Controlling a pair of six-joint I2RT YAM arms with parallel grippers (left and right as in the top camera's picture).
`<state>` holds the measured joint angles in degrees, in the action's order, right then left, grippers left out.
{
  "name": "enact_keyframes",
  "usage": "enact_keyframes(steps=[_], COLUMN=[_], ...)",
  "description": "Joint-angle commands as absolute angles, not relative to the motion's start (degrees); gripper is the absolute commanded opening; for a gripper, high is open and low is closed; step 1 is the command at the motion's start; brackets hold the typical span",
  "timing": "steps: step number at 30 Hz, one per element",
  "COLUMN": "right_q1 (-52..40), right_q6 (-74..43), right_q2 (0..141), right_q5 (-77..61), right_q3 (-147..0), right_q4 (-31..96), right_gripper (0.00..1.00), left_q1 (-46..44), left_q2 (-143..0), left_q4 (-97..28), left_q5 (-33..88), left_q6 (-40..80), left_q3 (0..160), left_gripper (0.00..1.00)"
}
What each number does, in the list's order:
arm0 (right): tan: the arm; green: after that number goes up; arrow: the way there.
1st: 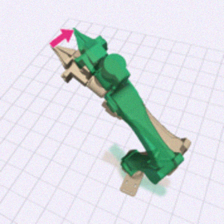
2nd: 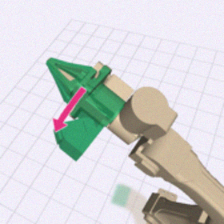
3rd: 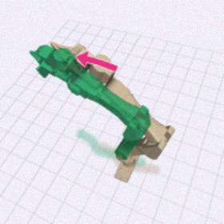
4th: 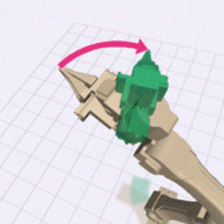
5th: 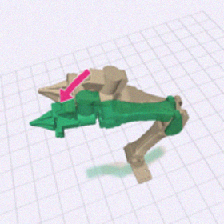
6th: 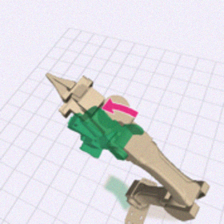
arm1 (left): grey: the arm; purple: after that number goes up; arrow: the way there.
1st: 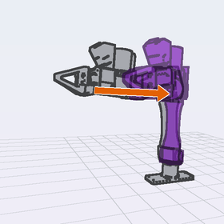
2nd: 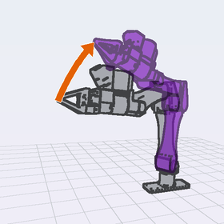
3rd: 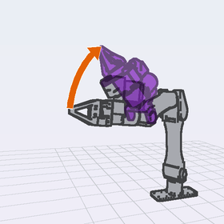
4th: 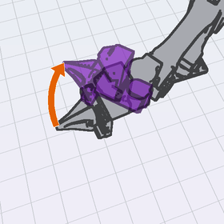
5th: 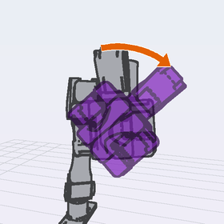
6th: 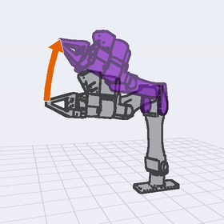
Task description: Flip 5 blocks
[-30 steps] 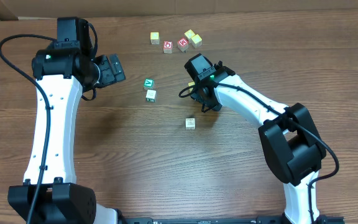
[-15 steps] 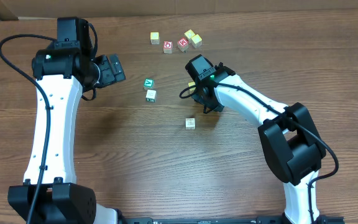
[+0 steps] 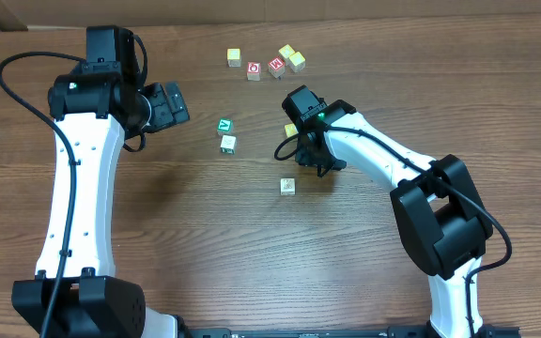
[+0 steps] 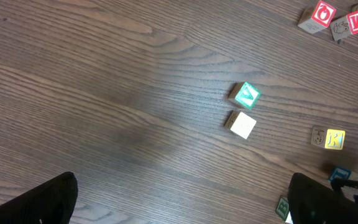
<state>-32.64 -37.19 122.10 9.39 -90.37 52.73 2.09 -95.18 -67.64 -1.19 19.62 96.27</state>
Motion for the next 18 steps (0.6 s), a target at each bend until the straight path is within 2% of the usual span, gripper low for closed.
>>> enact_keyframes(steps=[1, 3, 6, 18], right_q1=[-32.4, -32.4, -32.2, -31.7], right_q6=[-35.3, -35.3, -35.3, -35.3], right_q2=[121.1, 121.1, 121.1, 121.1], right_q5=[8.8, 9.0, 9.0, 9.0], right_q3=[-91.7, -91.7, -91.7, -91.6], right_q4=[52.5, 52.0, 50.5, 49.8], right_gripper=[0.58, 0.62, 0.61, 0.39], left_q1=[1.8, 1.8, 1.8, 1.8], left_q2=[-95.6, -95.6, -95.6, -95.6], left_q4=[-67.4, -67.4, -67.5, -67.4], left_q5=[-1.9, -1.9, -1.9, -1.9], left_q6=[20.8, 20.8, 20.8, 20.8], left_q3=[97.7, 97.7, 97.7, 97.7], left_gripper=[1.0, 1.0, 1.0, 1.0])
